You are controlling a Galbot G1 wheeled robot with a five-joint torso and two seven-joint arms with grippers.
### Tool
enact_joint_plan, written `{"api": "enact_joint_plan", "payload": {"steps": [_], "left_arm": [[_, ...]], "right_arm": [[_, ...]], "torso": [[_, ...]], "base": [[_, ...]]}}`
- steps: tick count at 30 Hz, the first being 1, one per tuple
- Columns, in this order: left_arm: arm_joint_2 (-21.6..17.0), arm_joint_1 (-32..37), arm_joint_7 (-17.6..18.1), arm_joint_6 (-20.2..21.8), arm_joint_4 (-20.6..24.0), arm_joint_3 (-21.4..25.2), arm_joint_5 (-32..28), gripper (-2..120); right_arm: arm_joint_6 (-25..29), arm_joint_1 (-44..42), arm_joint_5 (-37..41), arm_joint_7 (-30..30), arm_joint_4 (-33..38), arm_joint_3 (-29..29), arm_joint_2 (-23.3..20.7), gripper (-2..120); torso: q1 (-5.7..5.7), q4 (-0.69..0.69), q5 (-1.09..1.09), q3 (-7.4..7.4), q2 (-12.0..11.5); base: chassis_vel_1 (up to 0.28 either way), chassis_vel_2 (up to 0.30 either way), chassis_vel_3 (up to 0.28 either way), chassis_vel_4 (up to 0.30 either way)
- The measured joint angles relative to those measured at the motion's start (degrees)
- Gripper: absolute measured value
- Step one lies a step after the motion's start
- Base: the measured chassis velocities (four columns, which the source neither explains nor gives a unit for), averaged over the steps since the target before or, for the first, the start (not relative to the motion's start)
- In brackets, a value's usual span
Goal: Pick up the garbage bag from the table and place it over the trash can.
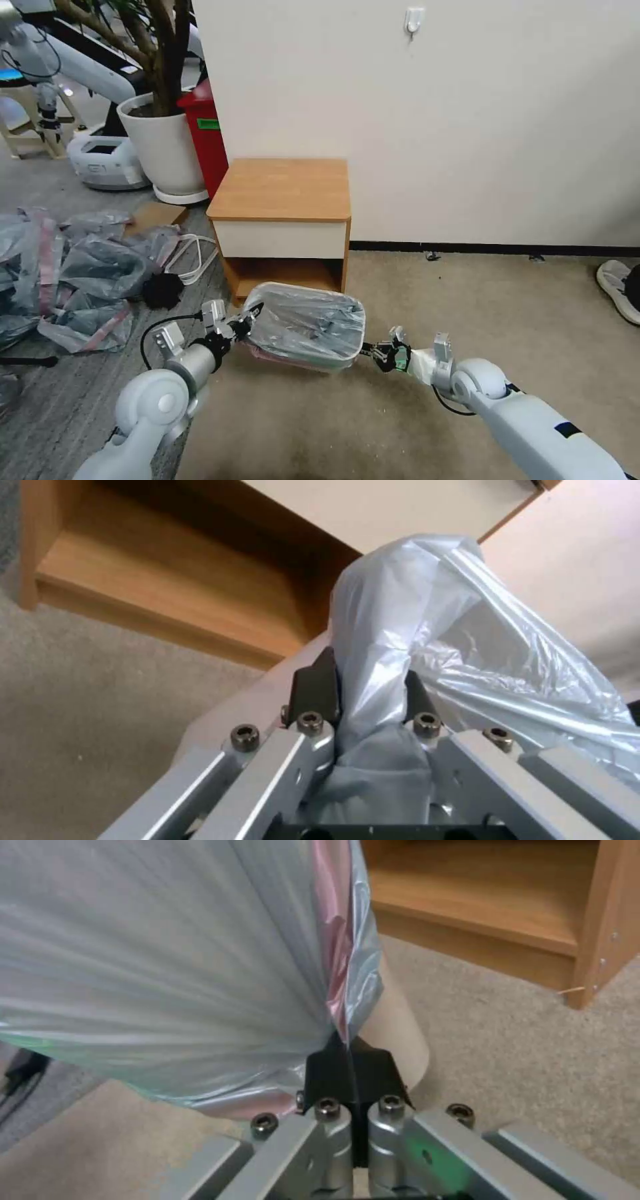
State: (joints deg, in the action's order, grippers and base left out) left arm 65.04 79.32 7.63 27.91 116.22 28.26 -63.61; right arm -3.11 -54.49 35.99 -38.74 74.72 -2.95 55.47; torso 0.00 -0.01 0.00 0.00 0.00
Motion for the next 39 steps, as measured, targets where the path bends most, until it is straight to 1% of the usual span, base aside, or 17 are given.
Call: {"api": "enact_joint_plan", "payload": {"steps": [6,11,13,14,16,17,19,21,23,27,28,29,32,33,35,37,39], "left_arm": [[-0.11,0.02,0.13,0.09,-0.01,0.01,-0.23,8],[-0.30,-0.60,0.12,-0.37,-0.99,0.05,0.75,8],[-0.20,-1.04,0.16,-0.58,-1.46,0.05,1.03,8],[-0.20,-1.04,0.16,-0.58,-1.46,0.05,1.03,8],[0.15,-1.70,0.24,-0.63,-1.92,0.14,1.11,8],[0.15,-1.70,0.24,-0.63,-1.92,0.14,1.11,8],[0.21,-2.16,0.29,-0.67,-2.31,0.27,1.14,8],[0.04,-2.63,0.30,-1.06,-3.10,0.45,1.27,7],[-0.02,-2.76,0.31,-1.23,-3.30,0.52,1.33,7],[-0.06,-3.37,0.39,-1.72,-4.30,0.59,1.86,6],[-0.06,-3.37,0.39,-1.72,-4.30,0.59,1.86,6],[-0.06,-3.38,0.42,-1.75,-4.42,0.58,2.07,6],[-0.07,-3.37,0.44,-1.92,-4.64,0.57,2.57,6],[-0.07,-3.37,0.44,-1.92,-4.64,0.57,2.57,6],[-0.18,-3.32,0.47,-2.29,-4.71,0.84,2.79,6],[-0.33,-3.30,0.48,-2.50,-4.76,0.98,2.95,6],[-0.65,-3.29,0.47,-2.88,-4.84,1.30,3.45,6]], "right_arm": [[0.99,0.39,-1.31,1.05,-0.47,-0.16,0.41,0],[1.71,0.17,0.07,2.43,0.69,-0.18,-0.11,0],[2.02,-0.15,0.79,3.31,1.35,-0.19,-0.47,9],[2.02,-0.15,0.79,3.31,1.35,-0.19,-0.47,9],[2.56,-0.72,0.84,4.69,2.05,-0.14,-0.90,18],[2.56,-0.72,0.84,4.69,2.05,-0.14,-0.90,18],[2.86,-1.26,0.91,5.51,2.63,0.10,-1.30,26],[3.36,-2.03,1.08,6.39,3.42,0.79,-2.13,38],[3.49,-2.22,1.13,6.53,3.64,1.03,-2.39,41],[3.76,-3.46,2.69,7.52,5.23,2.36,-3.48,59],[3.76,-3.46,2.69,7.52,5.23,2.36,-3.48,59],[3.78,-3.80,3.34,7.61,5.65,2.64,-3.63,63],[3.94,-4.75,4.00,7.72,6.42,3.61,-3.96,78],[3.94,-4.75,4.00,7.72,6.42,3.61,-3.96,78],[4.17,-5.87,4.05,8.31,7.16,5.04,-4.74,88],[4.29,-6.37,4.03,8.76,7.55,5.94,-5.23,91],[4.37,-7.26,3.00,9.95,8.28,8.41,-6.24,100]], "torso": [[0.00,0.01,0.00,0.00,0.00],[0.00,0.01,0.00,0.00,0.00],[0.00,0.00,0.00,0.00,0.00],[0.00,0.00,0.00,0.00,0.00],[0.00,0.01,0.00,0.00,0.00],[0.00,0.01,0.00,0.00,0.00],[0.00,0.00,0.00,0.00,0.00],[0.00,0.01,0.00,0.00,0.00],[0.00,0.00,0.00,0.00,0.00],[0.00,0.00,0.00,0.00,0.00],[0.00,0.00,0.00,0.00,0.00],[0.00,0.00,0.00,0.00,0.00],[0.00,0.01,0.01,0.00,0.00],[0.00,0.01,0.01,0.00,0.00],[0.00,0.01,0.01,0.00,0.00],[0.00,0.01,0.01,0.00,0.00],[0.00,0.00,0.01,0.00,0.00]], "base": [[0.000,0.000,0.000,0.000],[0.000,0.000,0.000,0.000],[0.000,0.000,0.000,0.000],[0.000,0.000,0.000,0.000],[0.000,0.000,0.000,0.000],[0.000,0.000,0.000,0.000],[0.000,0.000,0.000,0.000],[0.000,0.000,0.000,0.000],[0.000,0.000,0.000,0.000],[0.000,0.000,0.000,0.000],[0.000,0.000,0.000,0.000],[0.000,0.000,0.000,0.000],[0.000,0.000,0.000,0.000],[0.000,0.000,0.000,0.000],[0.000,0.000,0.000,0.000],[0.000,0.000,0.000,0.000],[0.000,0.000,0.000,0.000]]}}
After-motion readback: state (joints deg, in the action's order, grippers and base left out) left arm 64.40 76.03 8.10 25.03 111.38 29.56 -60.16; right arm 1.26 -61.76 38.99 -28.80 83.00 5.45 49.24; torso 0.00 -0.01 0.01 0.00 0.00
